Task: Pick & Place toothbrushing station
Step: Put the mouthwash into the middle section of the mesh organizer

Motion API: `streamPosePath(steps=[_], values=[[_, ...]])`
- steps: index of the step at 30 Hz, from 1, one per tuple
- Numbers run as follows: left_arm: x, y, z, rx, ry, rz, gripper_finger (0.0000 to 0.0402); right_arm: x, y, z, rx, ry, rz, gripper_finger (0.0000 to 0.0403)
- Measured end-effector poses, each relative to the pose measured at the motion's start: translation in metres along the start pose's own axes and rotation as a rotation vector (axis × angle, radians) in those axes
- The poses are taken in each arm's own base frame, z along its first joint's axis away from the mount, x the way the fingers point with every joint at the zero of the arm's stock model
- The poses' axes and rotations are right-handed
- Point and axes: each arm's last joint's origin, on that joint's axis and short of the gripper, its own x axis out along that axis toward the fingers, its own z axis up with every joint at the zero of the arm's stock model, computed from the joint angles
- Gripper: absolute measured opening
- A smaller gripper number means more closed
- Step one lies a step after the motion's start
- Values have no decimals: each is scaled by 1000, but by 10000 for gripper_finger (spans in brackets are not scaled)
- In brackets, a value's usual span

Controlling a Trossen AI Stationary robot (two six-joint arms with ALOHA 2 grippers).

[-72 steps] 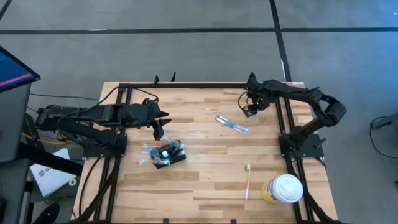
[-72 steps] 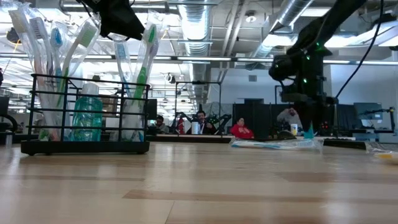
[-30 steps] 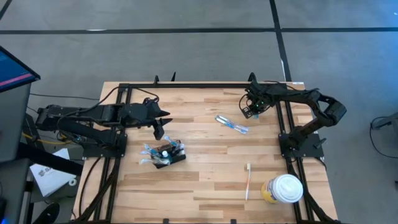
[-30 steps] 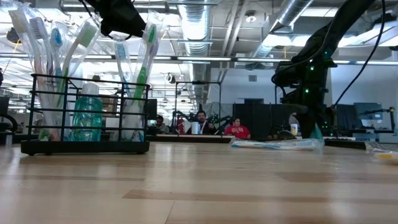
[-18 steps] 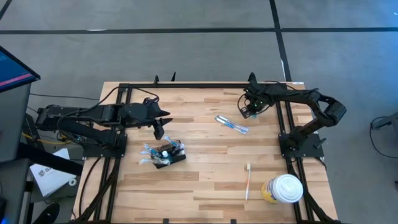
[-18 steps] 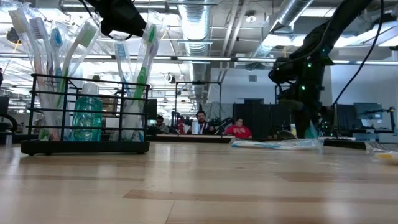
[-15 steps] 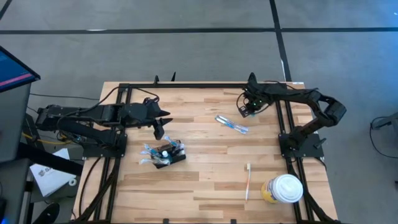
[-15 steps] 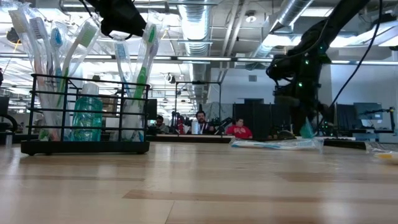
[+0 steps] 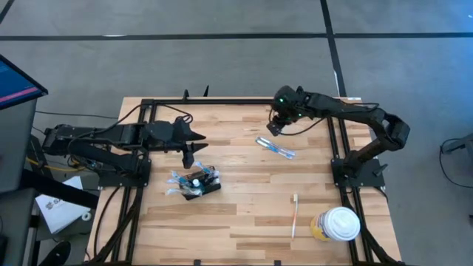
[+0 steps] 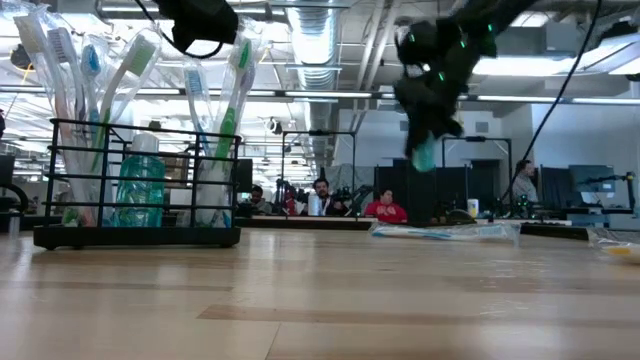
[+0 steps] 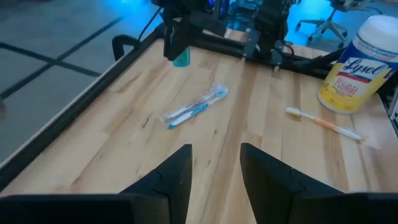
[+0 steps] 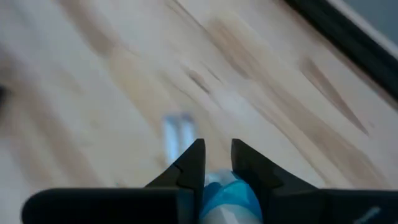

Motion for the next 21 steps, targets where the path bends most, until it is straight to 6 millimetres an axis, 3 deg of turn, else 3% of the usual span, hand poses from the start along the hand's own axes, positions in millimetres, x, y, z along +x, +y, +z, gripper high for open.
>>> streamPosePath(steps=[11,16,21], values=[[-1,-5,13,39,-127,-89,131,-72,79,47,-230,-262,236,58],[5,-9,19,28,-184,-125,131,-101,112,51,-328,-348,322,58],[22,-16,24,76,-235,-180,131,-116,139,45,-412,-404,399,58]])
